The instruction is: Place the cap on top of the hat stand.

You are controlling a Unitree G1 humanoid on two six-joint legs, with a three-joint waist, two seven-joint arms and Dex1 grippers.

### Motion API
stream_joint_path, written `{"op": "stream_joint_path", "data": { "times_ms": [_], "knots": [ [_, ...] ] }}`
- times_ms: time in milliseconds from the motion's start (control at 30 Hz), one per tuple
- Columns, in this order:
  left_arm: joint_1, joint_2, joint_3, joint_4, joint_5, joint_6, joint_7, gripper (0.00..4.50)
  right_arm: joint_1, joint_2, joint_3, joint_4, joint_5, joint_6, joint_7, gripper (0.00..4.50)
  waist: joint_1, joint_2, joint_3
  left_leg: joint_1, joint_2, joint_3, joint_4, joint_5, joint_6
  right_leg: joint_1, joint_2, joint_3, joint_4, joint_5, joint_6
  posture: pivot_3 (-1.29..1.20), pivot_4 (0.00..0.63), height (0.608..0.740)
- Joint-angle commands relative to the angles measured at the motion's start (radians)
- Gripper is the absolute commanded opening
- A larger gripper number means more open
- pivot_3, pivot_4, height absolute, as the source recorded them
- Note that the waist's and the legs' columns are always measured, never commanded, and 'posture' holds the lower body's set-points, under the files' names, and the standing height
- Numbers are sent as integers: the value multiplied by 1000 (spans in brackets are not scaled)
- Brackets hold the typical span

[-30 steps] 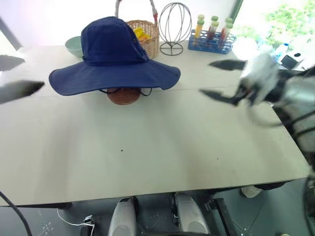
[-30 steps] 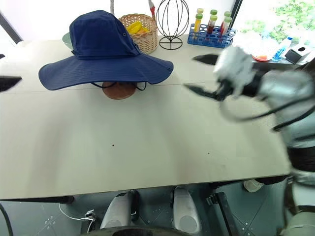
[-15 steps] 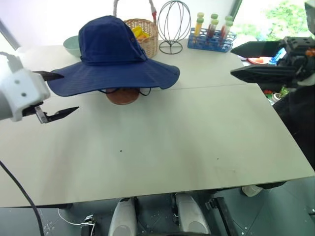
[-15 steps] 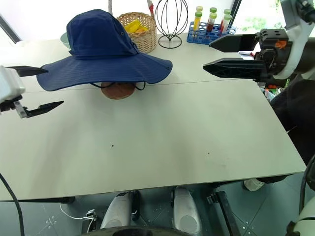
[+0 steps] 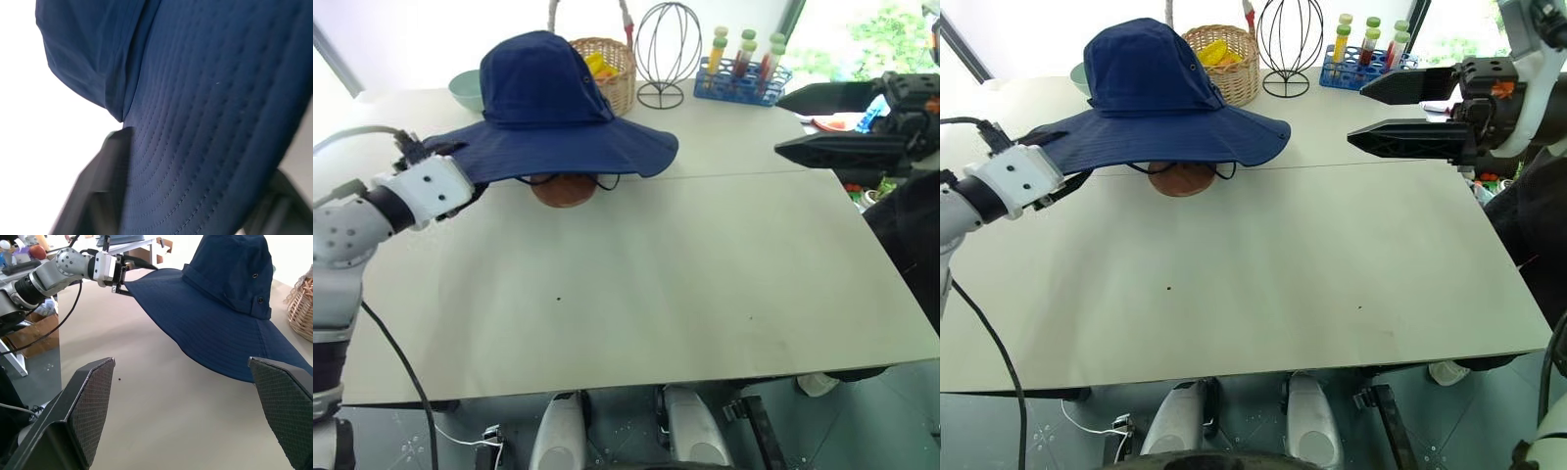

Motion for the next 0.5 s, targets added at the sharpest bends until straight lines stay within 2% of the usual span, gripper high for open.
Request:
{"op": "stream_joint_path", "data": {
  "times_ms": [33,67,100,367,500],
  "knots": [
    [27,5,25,-12,29,-50,27,643,-40,4,-16,-5,-17,-23,5,4500,0,0,0,0,0,0,0,0,0,0,0,0,0,0,0,0,150,740],
    [45,4,24,-18,38,-62,32,77,-37,9,-13,-5,-23,-27,4,4500,0,0,0,0,0,0,0,0,0,0,0,0,0,0,0,0,150,740],
    [61,3,24,-25,47,-71,37,32,-33,12,-11,-5,-29,-31,4,4500,-1,0,0,0,0,0,0,0,0,0,0,0,0,0,0,0,150,740],
    [192,1,-4,-5,173,-177,114,32,-26,32,-11,-9,-48,-37,-2,4500,0,0,0,0,0,0,0,0,0,0,0,0,0,0,0,0,150,740],
    [203,10,-25,45,237,-236,154,32,-29,42,-11,-4,-60,-37,-11,4500,0,1,0,0,0,0,0,0,0,0,-1,0,0,0,-1,0,150,740]
  ]
}}
